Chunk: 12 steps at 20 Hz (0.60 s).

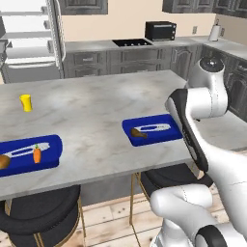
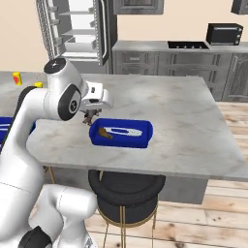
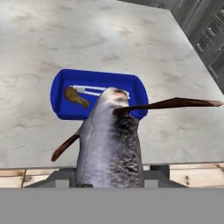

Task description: Gather the carrot and potato from the fridge and place them on a tray on the dining counter. Then gather the fish and chicken drumstick from the fridge and place them on the other tray.

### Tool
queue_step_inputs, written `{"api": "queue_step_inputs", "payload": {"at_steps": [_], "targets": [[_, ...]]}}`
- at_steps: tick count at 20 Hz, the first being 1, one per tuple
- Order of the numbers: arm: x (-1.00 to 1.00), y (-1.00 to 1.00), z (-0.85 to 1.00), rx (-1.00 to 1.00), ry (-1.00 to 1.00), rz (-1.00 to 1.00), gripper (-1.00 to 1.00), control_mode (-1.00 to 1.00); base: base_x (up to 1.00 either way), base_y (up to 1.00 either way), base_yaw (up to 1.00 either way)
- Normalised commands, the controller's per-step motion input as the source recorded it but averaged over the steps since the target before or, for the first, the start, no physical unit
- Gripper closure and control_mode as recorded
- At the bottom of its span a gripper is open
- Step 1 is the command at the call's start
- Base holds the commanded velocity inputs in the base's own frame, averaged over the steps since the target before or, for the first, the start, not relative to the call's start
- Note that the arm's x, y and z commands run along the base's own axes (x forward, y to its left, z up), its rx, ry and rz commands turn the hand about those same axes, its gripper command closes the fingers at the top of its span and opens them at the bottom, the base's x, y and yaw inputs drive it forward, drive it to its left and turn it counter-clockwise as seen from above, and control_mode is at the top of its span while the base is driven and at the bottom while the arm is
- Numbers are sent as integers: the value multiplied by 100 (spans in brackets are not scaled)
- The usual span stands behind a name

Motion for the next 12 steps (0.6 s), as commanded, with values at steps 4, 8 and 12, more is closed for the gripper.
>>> {"api": "queue_step_inputs", "payload": {"at_steps": [4, 8, 12], "targets": [[47, 0, -22, 0, 3, 0, 100, -100, 0, 0, 0], [38, 0, -40, 0, 4, 0, 100, -100, 0, 0, 0], [31, -1, -39, 0, 3, 0, 100, -100, 0, 0, 0]]}}
